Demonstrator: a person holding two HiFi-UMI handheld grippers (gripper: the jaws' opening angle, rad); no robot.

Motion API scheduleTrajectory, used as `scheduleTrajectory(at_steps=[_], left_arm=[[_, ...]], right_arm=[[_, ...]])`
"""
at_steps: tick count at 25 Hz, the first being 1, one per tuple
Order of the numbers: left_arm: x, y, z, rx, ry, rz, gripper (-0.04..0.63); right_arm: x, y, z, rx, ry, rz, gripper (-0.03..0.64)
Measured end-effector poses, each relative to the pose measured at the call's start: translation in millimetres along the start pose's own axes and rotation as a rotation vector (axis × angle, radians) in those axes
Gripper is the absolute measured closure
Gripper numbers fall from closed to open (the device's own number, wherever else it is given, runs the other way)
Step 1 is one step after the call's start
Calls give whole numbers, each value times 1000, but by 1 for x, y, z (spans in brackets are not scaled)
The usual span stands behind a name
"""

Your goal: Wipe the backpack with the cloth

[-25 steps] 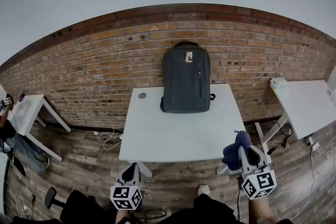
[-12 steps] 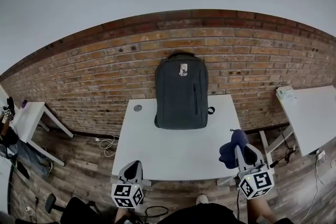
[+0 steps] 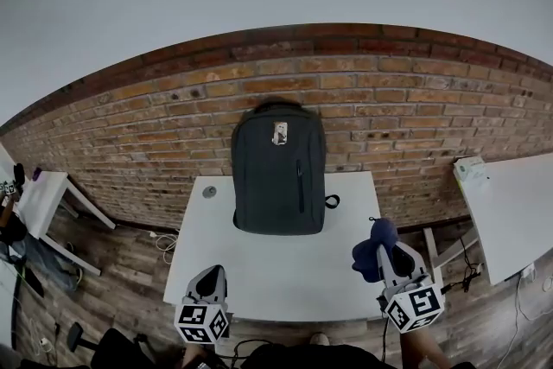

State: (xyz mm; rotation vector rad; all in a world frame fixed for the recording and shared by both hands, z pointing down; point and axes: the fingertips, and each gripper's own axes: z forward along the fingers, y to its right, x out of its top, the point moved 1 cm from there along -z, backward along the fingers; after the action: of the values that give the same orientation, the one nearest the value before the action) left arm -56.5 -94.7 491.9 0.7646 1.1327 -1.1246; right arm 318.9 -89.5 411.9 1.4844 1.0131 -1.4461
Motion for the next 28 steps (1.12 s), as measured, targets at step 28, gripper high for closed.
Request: scheduleTrajectory(at_steps=[28], left_arm=[[19,-65,56,-2,9,-2,598]], right_arm=[[-8,-11,99,1,-28,-21,581]])
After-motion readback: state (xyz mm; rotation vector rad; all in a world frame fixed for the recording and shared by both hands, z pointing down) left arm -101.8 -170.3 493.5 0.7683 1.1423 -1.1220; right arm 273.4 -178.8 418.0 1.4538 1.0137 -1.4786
